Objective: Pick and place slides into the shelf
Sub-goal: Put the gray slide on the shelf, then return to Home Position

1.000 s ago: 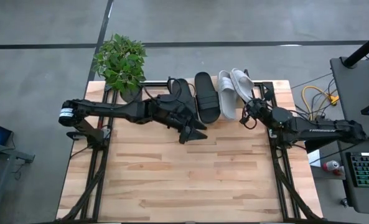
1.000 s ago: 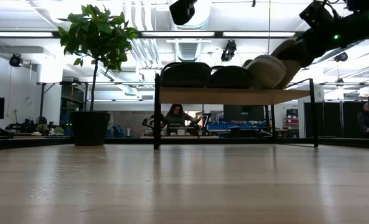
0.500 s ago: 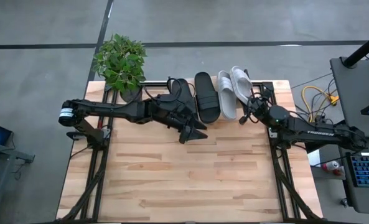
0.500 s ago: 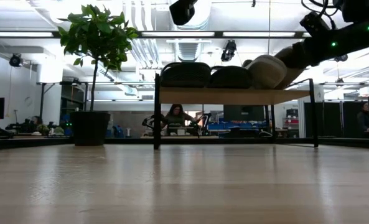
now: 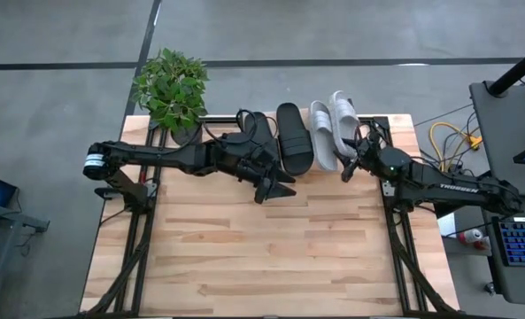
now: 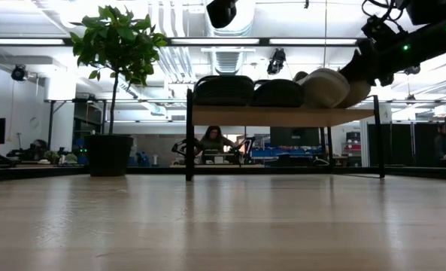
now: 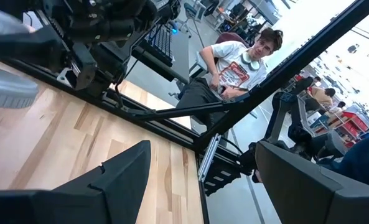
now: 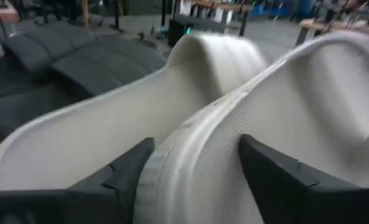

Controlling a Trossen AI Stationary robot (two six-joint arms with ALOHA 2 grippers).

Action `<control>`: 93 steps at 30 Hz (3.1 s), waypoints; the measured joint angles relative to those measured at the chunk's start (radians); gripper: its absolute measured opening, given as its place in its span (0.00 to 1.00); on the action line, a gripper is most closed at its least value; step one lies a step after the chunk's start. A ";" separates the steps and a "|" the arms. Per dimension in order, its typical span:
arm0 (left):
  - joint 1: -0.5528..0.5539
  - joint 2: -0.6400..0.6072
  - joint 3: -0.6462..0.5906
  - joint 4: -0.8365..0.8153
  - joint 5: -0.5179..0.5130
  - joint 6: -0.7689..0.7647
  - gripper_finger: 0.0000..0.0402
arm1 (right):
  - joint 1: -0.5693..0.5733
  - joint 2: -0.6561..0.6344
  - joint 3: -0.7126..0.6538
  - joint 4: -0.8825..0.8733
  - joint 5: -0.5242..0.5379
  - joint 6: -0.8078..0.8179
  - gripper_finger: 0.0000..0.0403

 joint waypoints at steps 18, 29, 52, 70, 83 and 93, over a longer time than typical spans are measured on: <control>0.000 -0.005 0.000 -0.001 0.017 0.001 0.68 | 0.002 0.000 0.050 -0.099 -0.046 0.043 0.84; 0.000 -0.005 0.000 -0.002 0.016 0.026 0.68 | 0.000 -0.004 0.102 -0.092 -0.091 -0.020 0.82; 0.000 -0.005 0.000 0.002 0.015 0.026 0.68 | -0.003 -0.004 0.291 -0.314 -0.063 -0.060 0.82; 0.010 -0.011 0.001 0.022 0.016 0.053 0.68 | -0.003 -0.026 0.377 -0.379 -0.140 0.124 0.82; 0.096 -0.098 0.031 0.021 -0.039 0.217 0.68 | -0.003 -0.060 0.448 -0.306 -0.215 0.295 0.82; 0.170 -0.142 0.021 0.011 -0.135 0.323 0.68 | -0.001 -0.089 0.448 -0.174 -0.344 0.354 0.82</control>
